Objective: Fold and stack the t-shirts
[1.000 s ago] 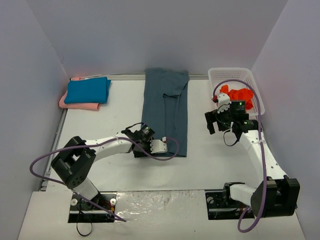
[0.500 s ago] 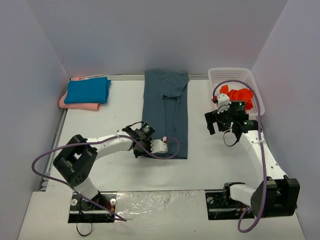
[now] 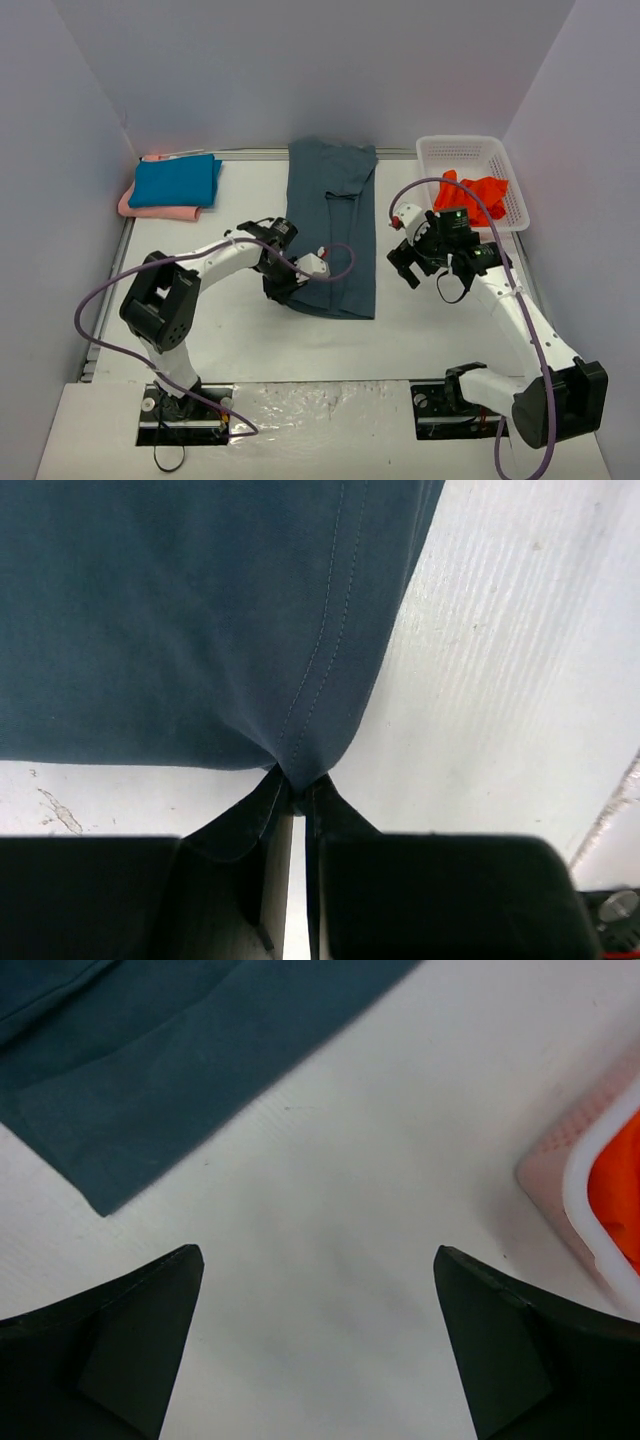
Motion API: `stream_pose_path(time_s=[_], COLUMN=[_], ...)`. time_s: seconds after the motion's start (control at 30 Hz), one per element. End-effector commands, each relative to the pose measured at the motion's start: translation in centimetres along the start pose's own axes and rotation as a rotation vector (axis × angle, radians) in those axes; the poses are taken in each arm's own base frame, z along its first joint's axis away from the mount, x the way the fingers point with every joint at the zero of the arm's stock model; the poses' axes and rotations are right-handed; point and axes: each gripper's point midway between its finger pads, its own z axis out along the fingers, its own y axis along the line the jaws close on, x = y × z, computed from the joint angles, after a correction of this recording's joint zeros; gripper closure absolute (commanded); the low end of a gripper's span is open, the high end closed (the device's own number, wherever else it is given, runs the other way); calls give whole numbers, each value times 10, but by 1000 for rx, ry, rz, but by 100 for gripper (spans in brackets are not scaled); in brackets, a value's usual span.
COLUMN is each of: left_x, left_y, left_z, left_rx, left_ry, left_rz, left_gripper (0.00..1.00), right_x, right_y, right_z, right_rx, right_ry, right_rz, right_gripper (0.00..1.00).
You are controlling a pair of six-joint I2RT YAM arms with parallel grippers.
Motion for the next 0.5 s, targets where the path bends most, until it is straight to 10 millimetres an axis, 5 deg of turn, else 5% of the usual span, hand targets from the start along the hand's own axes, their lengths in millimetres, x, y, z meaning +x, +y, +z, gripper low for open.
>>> stream_pose_path(time_s=[0.0,0.17,0.3,0.47], left_x=[-4,-9,-8,-6], left_y=[-19,-25,-27,-27], left_z=[-13,-15,-12,-9], left_rx=[160,219,257,300], left_ry=[-27,-36,-29,-48], left_rz=[-34,-36,-55,-74], left_gripper=[98,98,98,98], right_x=[-19,-11,4,16], right_y=[21,60,87,122], right_z=[-13,-8,0,9], right_rx=[-96,-233,-296,-376], right_ry=[-41,-8,82,154], right_rz=[-134,-255,-346,-429], right_gripper=[4,19,45,52])
